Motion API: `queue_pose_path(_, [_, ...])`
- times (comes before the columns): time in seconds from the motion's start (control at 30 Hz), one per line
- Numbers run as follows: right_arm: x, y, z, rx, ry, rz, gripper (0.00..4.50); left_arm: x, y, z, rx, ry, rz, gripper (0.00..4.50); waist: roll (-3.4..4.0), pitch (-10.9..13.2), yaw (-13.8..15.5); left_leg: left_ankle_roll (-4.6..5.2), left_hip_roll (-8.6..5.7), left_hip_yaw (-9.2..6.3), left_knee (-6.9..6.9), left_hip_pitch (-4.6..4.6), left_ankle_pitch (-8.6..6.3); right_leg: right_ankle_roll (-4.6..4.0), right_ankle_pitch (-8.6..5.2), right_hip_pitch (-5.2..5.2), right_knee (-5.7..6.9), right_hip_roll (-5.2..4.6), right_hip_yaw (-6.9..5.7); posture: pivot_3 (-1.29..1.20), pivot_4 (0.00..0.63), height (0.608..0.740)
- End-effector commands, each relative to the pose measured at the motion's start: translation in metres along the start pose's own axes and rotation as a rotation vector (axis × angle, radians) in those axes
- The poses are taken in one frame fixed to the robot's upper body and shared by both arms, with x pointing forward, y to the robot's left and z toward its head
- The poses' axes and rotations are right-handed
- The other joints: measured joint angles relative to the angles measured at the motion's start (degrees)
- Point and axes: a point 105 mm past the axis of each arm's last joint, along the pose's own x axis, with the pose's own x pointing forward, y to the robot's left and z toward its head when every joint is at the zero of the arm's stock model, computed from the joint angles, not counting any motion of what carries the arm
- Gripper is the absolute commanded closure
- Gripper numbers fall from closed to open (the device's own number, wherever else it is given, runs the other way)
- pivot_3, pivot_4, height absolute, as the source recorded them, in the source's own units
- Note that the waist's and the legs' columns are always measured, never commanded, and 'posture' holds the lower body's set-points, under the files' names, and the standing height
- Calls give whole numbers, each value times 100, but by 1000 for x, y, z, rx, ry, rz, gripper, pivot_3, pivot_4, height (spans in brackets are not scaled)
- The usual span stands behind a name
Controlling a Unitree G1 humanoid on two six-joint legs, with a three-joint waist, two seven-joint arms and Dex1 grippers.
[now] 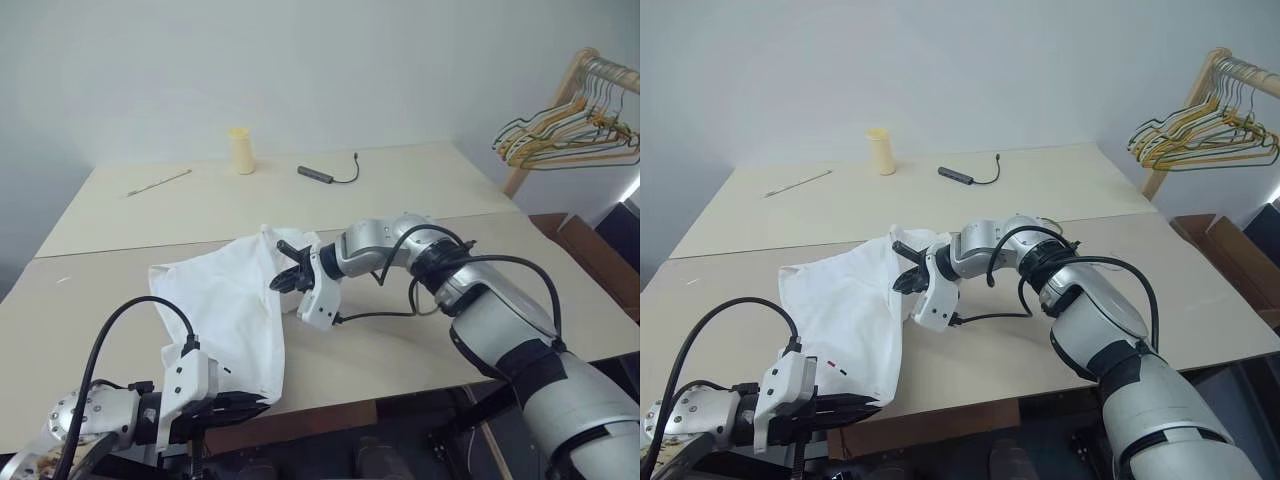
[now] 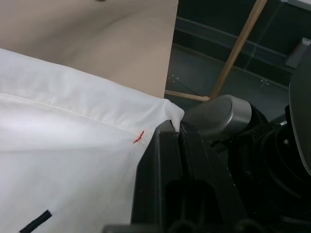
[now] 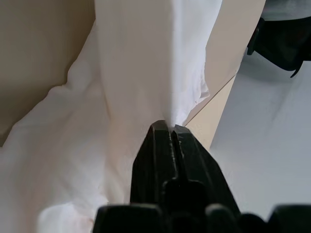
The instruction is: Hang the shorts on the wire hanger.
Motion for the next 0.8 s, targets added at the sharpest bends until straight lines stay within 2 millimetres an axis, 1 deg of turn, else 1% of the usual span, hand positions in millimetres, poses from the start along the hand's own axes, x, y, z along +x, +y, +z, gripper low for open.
queue_pose_path(0.03, [-6,-11,-7,-15,29,-28,4477,1,-1,3,40,-4,-12,4500,0,0,-1,0,0,0,0,0,0,0,0,0,0,0,0,-34,0,740])
queue_pose_path(0.1, [-12,-6,-12,12,58,-16,4477,0,8,2,46,1,25,4500,0,0,-8,0,0,0,0,0,0,0,0,0,-1,0,1,-62,0,740])
queue_pose_path(0.17, [-33,9,-21,59,129,17,4477,-1,22,3,65,1,76,4500,1,1,30,0,0,-1,0,0,0,0,0,2,-2,0,0,-79,0,740])
queue_pose_path(0.2, [-40,14,-23,73,149,27,4477,-2,25,4,71,0,87,4500,1,1,52,0,-4,-7,0,-1,0,1,0,8,-5,-4,-7,-82,0,740])
queue_pose_path(0.27, [-62,29,-21,141,197,51,4477,-2,27,7,79,-9,64,4500,-1,-1,62,0,-4,-11,4,-1,0,3,0,20,-17,-6,-15,-98,0,740])
queue_pose_path(0.33, [-83,46,-8,216,228,92,4477,-3,25,8,85,-7,24,4500,-4,-3,40,1,-4,-9,4,-2,-2,8,-2,25,-28,-9,-14,-112,0,740])
queue_pose_path(0.37, [-91,52,1,255,236,109,4477,-3,25,8,87,-3,10,4500,-4,-2,25,-4,-3,-7,4,-5,-8,12,-5,24,-30,-9,-12,-117,0,740])
queue_pose_path(0.43, [-100,59,17,327,241,140,4477,-4,24,7,89,4,-8,4500,3,1,-27,-1,-2,-5,3,-6,-18,16,-11,22,-27,-8,-8,-123,0,740])
queue_pose_path(0.47, [-104,64,30,373,229,171,4477,-5,23,6,89,9,-18,4500,7,3,-70,1,1,1,2,-7,-22,16,-12,17,-24,-5,1,-134,0,740])
queue_pose_path(0.53, [-105,69,59,488,176,211,4477,-6,23,5,88,15,-32,4500,9,4,-124,3,4,4,1,-4,-24,16,-15,13,-18,1,9,-144,0,740])
queue_pose_path(0.57, [-102,67,74,539,136,214,4477,-6,23,5,87,19,-41,4500,8,4,-144,3,6,3,1,-3,-24,16,-17,16,-17,3,8,-150,0,740])
queue_pose_path(0.6, [-97,63,84,586,102,196,4477,-6,23,5,88,21,-48,4500,8,4,-162,3,8,5,2,5,-24,18,-19,24,-18,5,9,-153,0,740])
queue_pose_path(0.63, [-92,60,88,618,94,186,4477,-6,22,5,87,23,-55,4500,7,4,-181,3,10,7,4,13,-24,19,-20,30,-19,8,10,-153,0,740])
queue_pose_path(0.67, [-88,58,88,650,102,188,4477,-7,22,4,87,25,-62,4500,6,4,-196,3,14,12,6,21,-24,53,-41,35,-19,12,13,-153,0,740])
queue_pose_path(0.73, [-86,58,85,717,125,206,4477,-7,23,4,87,30,-69,4500,5,5,-216,2,19,22,17,46,-24,59,-44,49,-10,20,26,-153,0,740])
queue_pose_path(0.8, [-84,57,88,795,91,227,4477,-10,23,4,83,36,-73,4500,2,4,-214,1,18,22,20,57,-23,58,-44,57,-10,18,29,-151,0,740])
